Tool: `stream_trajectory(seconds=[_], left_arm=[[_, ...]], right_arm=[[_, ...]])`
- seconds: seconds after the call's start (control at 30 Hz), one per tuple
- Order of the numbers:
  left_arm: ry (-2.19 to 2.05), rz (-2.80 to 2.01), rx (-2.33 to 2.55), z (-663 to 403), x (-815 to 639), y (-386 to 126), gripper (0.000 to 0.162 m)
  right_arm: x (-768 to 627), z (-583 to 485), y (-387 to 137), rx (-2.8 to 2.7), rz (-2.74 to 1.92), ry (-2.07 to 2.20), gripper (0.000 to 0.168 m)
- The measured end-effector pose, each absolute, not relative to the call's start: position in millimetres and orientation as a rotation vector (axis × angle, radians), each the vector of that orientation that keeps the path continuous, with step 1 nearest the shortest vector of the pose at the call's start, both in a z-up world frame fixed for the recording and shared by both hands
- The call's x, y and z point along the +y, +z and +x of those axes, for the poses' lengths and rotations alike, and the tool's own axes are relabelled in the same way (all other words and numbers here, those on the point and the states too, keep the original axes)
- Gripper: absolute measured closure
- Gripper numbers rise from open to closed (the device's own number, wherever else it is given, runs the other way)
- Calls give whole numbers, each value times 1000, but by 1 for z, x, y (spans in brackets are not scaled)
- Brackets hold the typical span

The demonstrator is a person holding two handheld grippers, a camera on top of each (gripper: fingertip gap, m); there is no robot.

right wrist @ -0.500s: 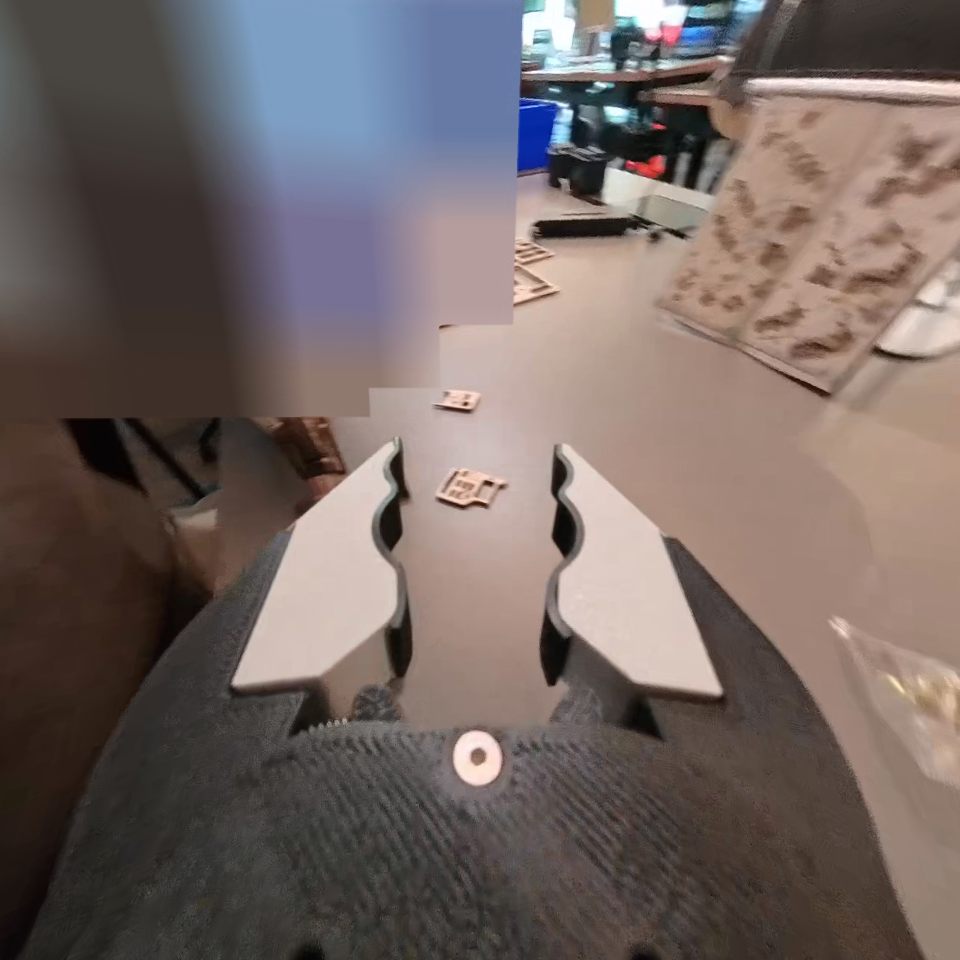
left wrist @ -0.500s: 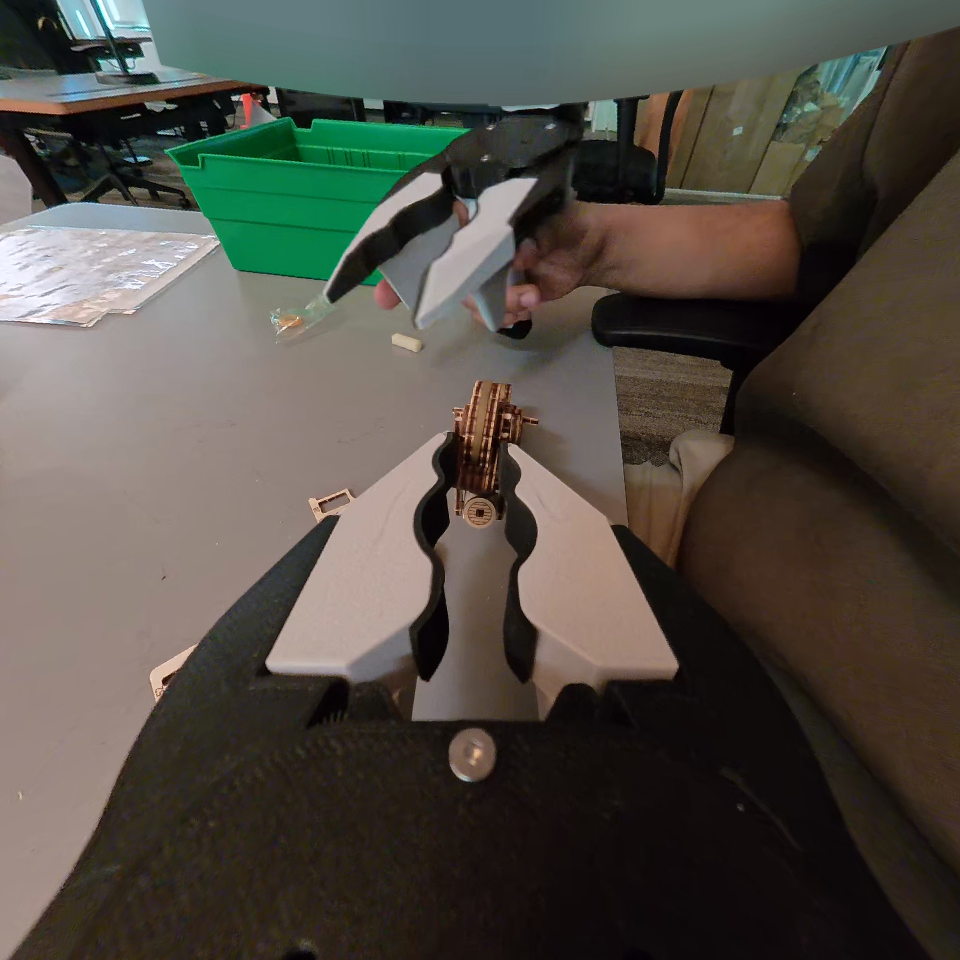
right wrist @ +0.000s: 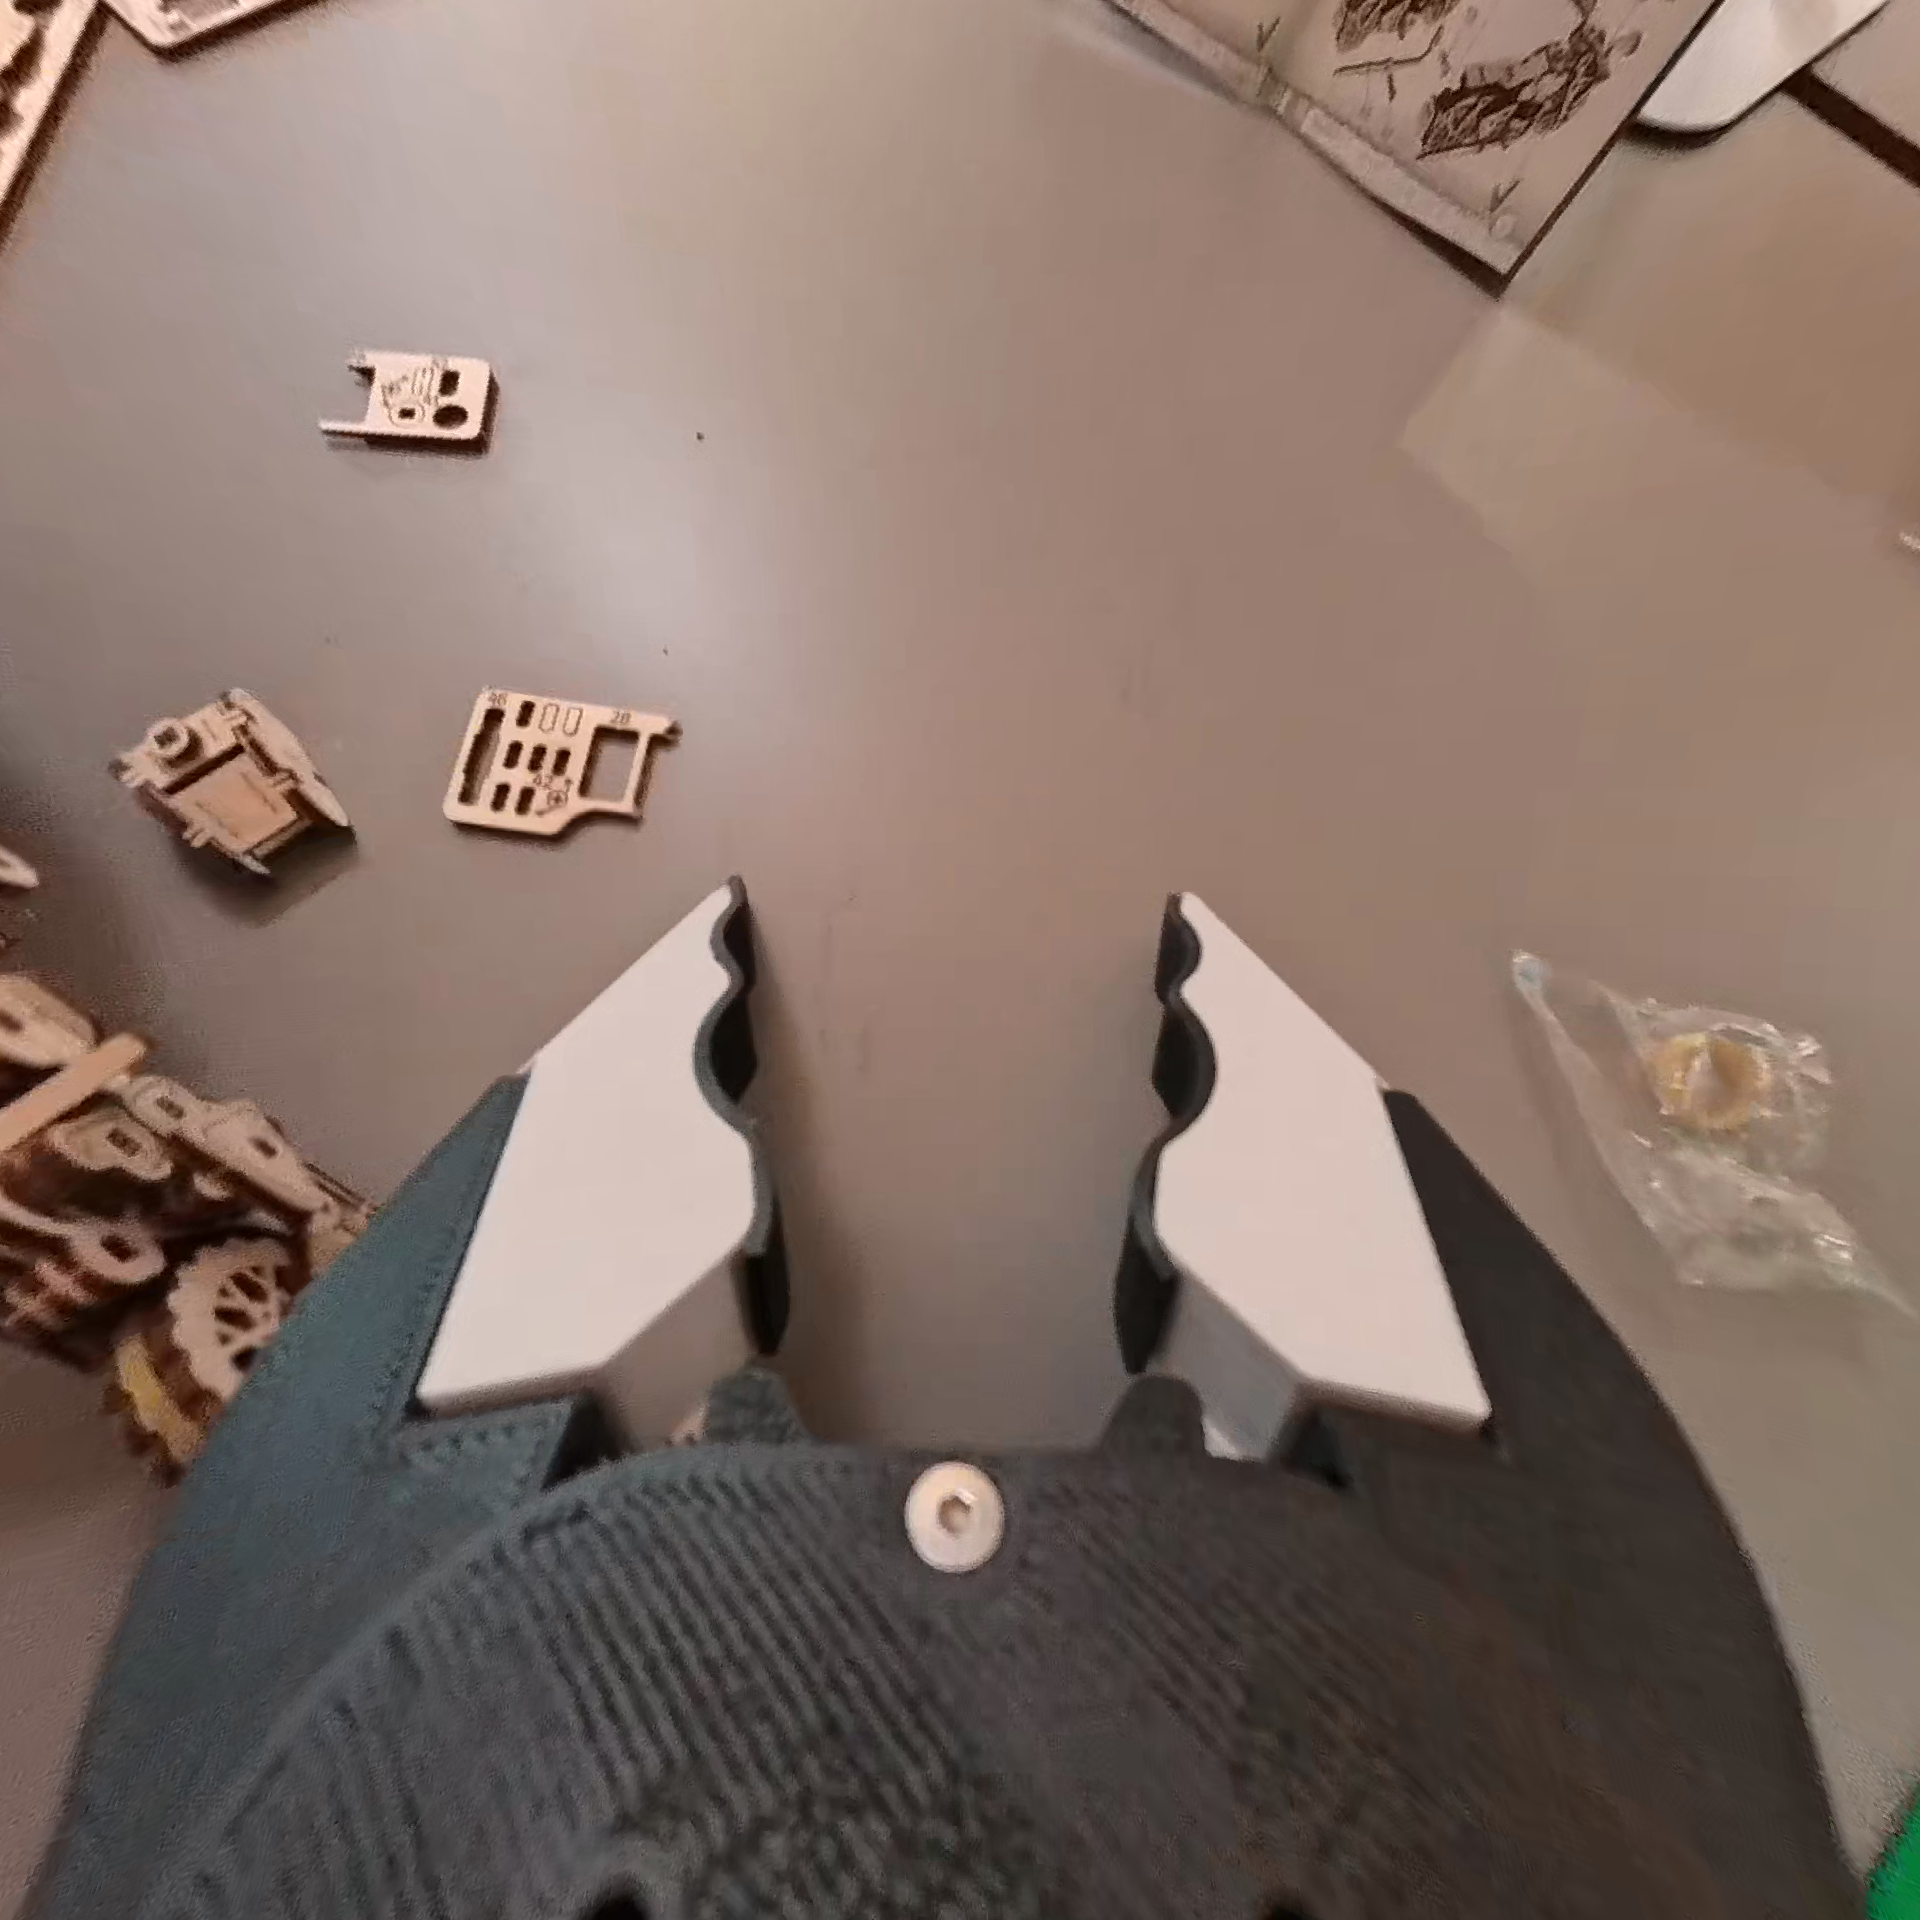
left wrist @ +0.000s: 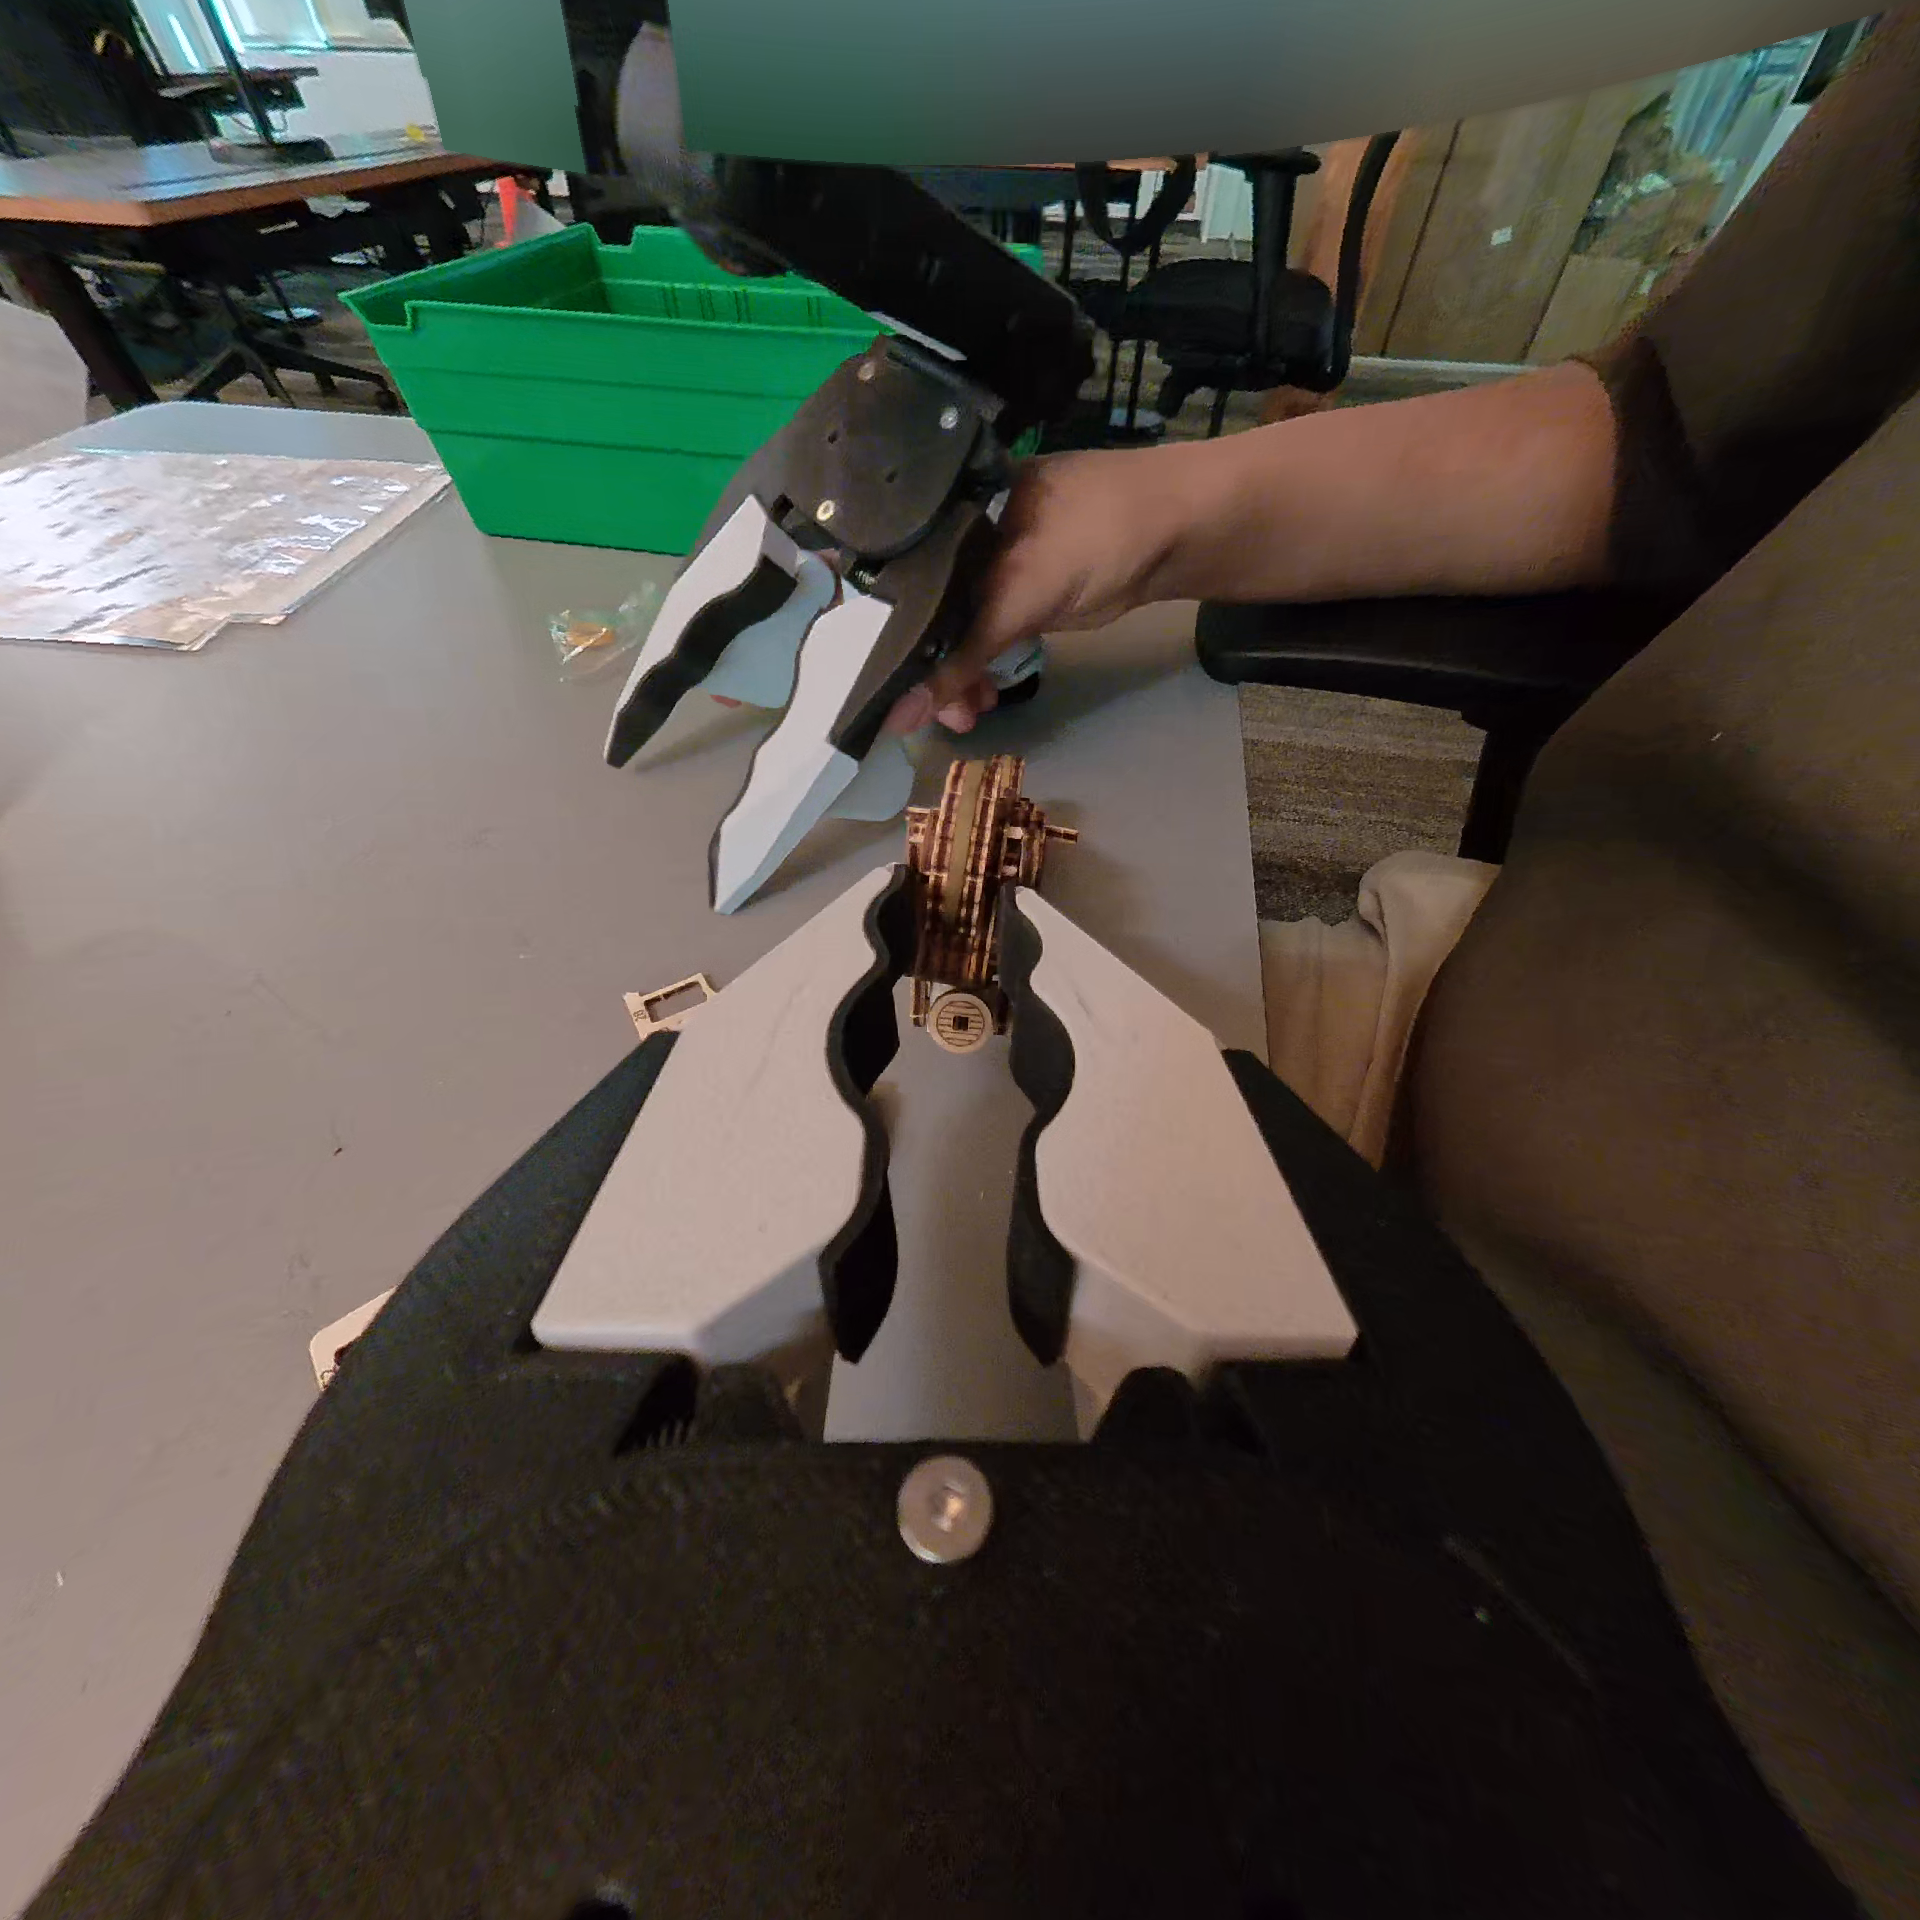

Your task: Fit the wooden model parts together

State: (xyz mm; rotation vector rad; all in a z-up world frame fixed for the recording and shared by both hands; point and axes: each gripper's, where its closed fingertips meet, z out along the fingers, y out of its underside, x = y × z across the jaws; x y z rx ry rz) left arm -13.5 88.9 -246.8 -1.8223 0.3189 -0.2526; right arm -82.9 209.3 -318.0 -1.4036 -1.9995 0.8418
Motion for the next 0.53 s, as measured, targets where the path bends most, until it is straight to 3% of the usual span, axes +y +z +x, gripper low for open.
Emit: stream_trajectory(seconds=[0.17,0.4,0.53], left_arm=[[-242,-1822,321,-13,89,-247,149],[-215,-1825,330,-13,89,-248,149],[-212,-1829,328,-13,90,-248,149]], right_arm=[[219,-84,-322,-1959,-1517,841,70],[233,-72,-325,-1876,-1626,799,55],[252,-72,-332,-1788,-1751,720,17]])
